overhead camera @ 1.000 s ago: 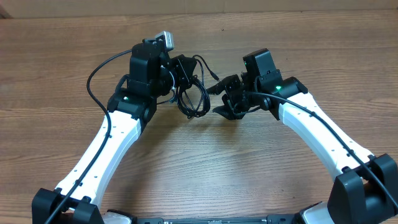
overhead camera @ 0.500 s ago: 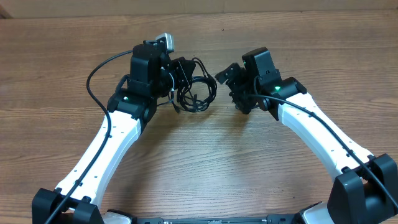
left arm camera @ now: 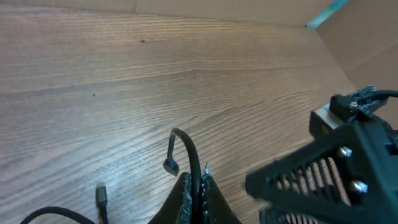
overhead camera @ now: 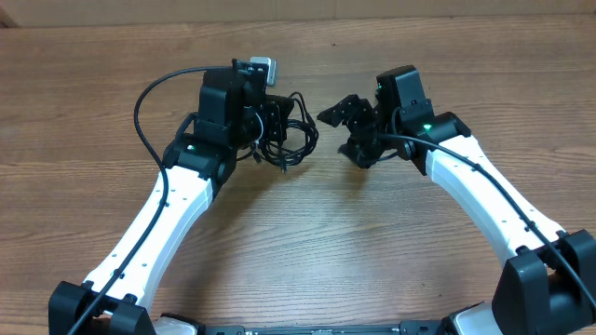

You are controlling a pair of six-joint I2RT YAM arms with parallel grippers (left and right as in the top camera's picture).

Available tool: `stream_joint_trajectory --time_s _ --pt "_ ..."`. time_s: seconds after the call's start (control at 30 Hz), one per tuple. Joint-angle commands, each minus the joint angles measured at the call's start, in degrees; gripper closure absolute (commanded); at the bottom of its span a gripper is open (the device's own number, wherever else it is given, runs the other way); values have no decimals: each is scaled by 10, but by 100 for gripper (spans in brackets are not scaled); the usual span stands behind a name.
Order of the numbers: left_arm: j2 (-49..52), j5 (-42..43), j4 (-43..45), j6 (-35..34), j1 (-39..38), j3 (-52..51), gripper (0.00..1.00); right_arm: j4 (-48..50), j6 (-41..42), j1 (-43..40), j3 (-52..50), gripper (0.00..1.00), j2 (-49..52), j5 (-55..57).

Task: Untangle cables

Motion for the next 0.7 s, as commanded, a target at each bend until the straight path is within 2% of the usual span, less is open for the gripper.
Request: stream_joint_trajectory --time_s 0.0,0.07,0.13,0.23,0.4,0.5,0.57,0.67 --pt "-7 1 9 35 -2 9 96 0 58 8 1 20 1 -65" --pt "-7 1 14 35 -6 9 96 1 92 15 1 16 2 -51" --pt "-7 5 24 31 -16 9 96 3 150 26 1 16 3 -30" --pt "-7 7 30 28 -31 9 96 16 194 37 1 16 7 -28" --pt "-7 7 30 28 -51 9 96 40 223 40 1 17 14 4" --pt "-7 3 37 5 -50 9 96 40 223 40 1 20 20 13" --pt "-8 -16 45 -25 -46 9 96 32 224 40 1 29 32 10" --pt "-8 -48 49 -56 -40 9 96 10 224 40 1 62 44 6"
